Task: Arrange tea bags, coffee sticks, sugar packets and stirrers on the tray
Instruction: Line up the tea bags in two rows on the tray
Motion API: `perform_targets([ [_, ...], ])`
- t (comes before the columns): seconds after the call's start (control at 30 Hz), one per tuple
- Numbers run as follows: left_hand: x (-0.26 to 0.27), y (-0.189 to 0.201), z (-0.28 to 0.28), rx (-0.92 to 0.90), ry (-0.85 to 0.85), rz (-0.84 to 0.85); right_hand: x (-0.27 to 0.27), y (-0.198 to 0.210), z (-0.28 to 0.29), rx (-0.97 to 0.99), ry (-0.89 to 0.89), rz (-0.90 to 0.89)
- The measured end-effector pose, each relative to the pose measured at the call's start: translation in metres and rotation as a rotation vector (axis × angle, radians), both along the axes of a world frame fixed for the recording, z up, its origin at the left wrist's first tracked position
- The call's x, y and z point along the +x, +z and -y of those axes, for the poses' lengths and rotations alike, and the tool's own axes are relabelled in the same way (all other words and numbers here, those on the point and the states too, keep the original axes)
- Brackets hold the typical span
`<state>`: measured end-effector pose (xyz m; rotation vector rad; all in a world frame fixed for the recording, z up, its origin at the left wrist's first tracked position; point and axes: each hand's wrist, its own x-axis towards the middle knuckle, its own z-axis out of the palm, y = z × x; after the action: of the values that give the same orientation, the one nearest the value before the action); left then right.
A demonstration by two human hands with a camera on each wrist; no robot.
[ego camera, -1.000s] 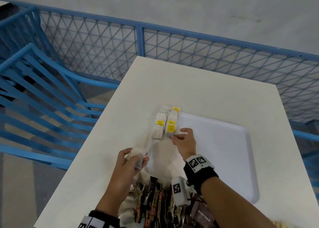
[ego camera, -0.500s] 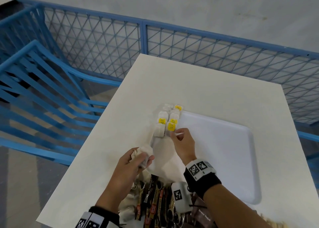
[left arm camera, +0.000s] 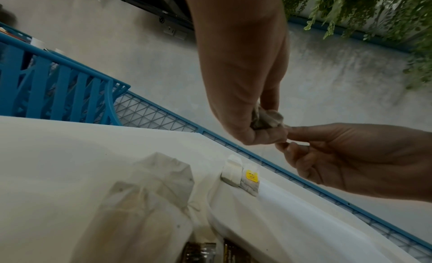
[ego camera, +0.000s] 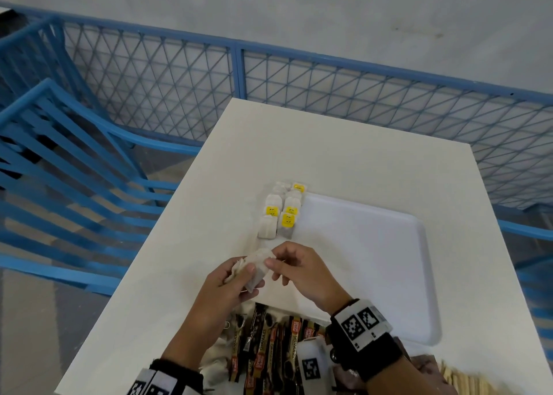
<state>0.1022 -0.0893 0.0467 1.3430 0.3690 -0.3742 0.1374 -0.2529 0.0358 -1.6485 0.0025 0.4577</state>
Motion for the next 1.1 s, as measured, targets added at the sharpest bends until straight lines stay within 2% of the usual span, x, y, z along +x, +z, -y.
perform_targets([
  [0.17, -0.002, 0.002, 0.002, -0.030, -0.054, 0.023, -0.008, 0.005, 0.009, 0.187, -0.032, -0.052],
  [0.27, -0.002, 0.002, 0.003, -0.045, -0.073, 0.024, -0.013, 0.008, 0.014, 0.235, -0.071, -0.048],
  [0.43, -0.004, 0.000, 0.005, -0.077, -0.077, 0.008, -0.016, 0.011, 0.021, 0.211, -0.157, -0.015],
  [0.67, -0.005, -0.001, 0.006, -0.109, -0.023, 0.016, -0.017, 0.017, 0.021, 0.161, -0.190, 0.007],
  [0.93, -0.002, 0.002, 0.014, 0.011, 0.064, 0.119, -0.027, 0.016, 0.003, 0.162, -0.134, -0.166],
  [1.0, -0.002, 0.003, 0.014, 0.003, 0.077, 0.114, -0.029, 0.012, 0.004, 0.192, -0.102, -0.199],
  [1.1, -0.002, 0.002, 0.011, -0.064, 0.104, 0.076, -0.028, 0.011, 0.008, 0.159, -0.112, -0.157],
])
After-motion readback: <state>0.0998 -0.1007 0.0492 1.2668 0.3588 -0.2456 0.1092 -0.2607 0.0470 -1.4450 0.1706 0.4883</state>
